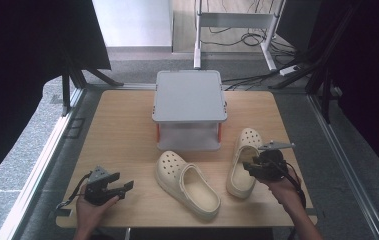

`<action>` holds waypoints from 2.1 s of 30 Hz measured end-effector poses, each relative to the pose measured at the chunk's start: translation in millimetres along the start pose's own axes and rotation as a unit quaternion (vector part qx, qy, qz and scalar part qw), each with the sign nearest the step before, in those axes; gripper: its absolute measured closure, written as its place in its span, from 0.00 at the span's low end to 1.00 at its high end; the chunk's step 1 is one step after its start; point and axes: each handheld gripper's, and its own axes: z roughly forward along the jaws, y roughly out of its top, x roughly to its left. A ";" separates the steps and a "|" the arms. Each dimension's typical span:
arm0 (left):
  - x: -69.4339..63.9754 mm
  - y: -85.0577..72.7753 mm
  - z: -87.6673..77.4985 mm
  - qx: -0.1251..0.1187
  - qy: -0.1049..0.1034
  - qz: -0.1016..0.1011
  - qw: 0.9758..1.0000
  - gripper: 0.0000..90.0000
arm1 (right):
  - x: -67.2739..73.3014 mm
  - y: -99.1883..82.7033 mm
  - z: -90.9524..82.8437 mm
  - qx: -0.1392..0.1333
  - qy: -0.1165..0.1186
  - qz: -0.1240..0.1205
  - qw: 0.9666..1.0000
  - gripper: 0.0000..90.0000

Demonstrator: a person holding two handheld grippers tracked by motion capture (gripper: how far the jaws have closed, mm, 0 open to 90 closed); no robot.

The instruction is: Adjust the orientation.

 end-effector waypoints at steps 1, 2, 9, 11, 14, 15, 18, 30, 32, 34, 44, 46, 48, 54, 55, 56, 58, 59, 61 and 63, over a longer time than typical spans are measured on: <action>0.2 0.2 -0.1 0.000 0.000 0.000 1.000 0.36 | -4.4 -0.7 -1.1 0.002 -0.012 0.006 1.000 0.60; 0.4 0.3 -0.2 0.000 0.000 0.000 1.000 0.36 | -4.4 -0.7 -1.1 0.002 -0.012 0.006 1.000 0.60; 1.0 0.8 1.2 0.000 -0.001 0.001 1.000 0.36 | -17.1 -2.0 2.5 0.016 -0.033 0.022 0.999 0.60; 1.1 1.0 1.9 0.001 -0.001 0.001 1.000 0.36 | -20.3 -2.1 4.9 0.020 -0.040 0.025 0.999 0.59; 1.2 1.1 2.2 0.001 -0.001 0.002 1.000 0.36 | -24.4 -2.0 8.4 0.024 -0.049 0.032 0.998 0.59; 1.2 1.1 2.1 0.001 -0.001 0.002 1.000 0.36 | -25.9 -2.1 9.6 0.025 -0.052 0.033 0.998 0.59; 1.4 1.2 1.6 0.000 -0.001 0.001 1.000 0.36 | -30.3 -2.9 13.5 0.027 -0.059 0.043 0.997 0.59; 1.3 0.9 2.6 0.003 -0.001 0.003 1.000 0.36 | -39.7 -4.4 38.6 0.050 -0.067 0.064 0.994 0.59; 1.3 0.9 2.6 0.003 -0.001 0.004 1.000 0.36 | -39.7 -3.8 41.5 0.053 -0.068 0.066 0.994 0.60; 1.3 0.9 2.5 0.002 -0.001 0.003 1.000 0.36 | -39.3 -3.3 43.9 0.056 -0.073 0.065 0.994 0.60; 1.1 0.9 2.4 0.002 -0.001 0.003 1.000 0.36 | -35.6 0.1 42.5 0.064 -0.116 0.046 0.990 0.81; 1.3 0.9 2.2 0.001 0.000 0.003 1.000 0.36 | -40.0 -0.7 40.4 0.060 -0.136 0.043 0.988 0.84; 1.5 1.0 2.3 0.001 0.000 0.003 1.000 0.36 | -48.5 -1.6 37.8 0.056 -0.118 0.063 0.989 0.85; 1.5 1.0 2.6 0.002 0.001 0.004 1.000 0.36 | -54.7 1.9 23.8 0.034 -0.106 0.047 0.993 0.85; 1.5 1.0 2.5 0.002 0.001 0.004 1.000 0.36 | -55.5 2.7 20.7 0.029 -0.101 0.045 0.994 0.85; 1.6 0.9 2.4 0.001 0.001 0.003 1.000 0.36 | -56.3 3.5 17.4 0.025 -0.096 0.045 0.994 0.85; 1.6 1.0 2.2 0.001 0.000 0.003 1.000 0.36 | -57.5 5.2 10.8 0.016 -0.088 0.039 0.995 0.85; 1.6 1.1 2.1 0.001 0.000 0.003 1.000 0.36 | -58.2 5.9 7.8 0.013 -0.083 0.038 0.996 0.85; 1.6 1.1 2.3 0.001 0.000 0.003 1.000 0.36 | -59.0 7.1 2.9 0.008 -0.078 0.025 0.997 0.85; 1.4 1.1 2.5 0.002 0.000 0.003 1.000 0.36 | -59.4 7.9 -0.9 0.004 -0.070 0.015 0.997 0.85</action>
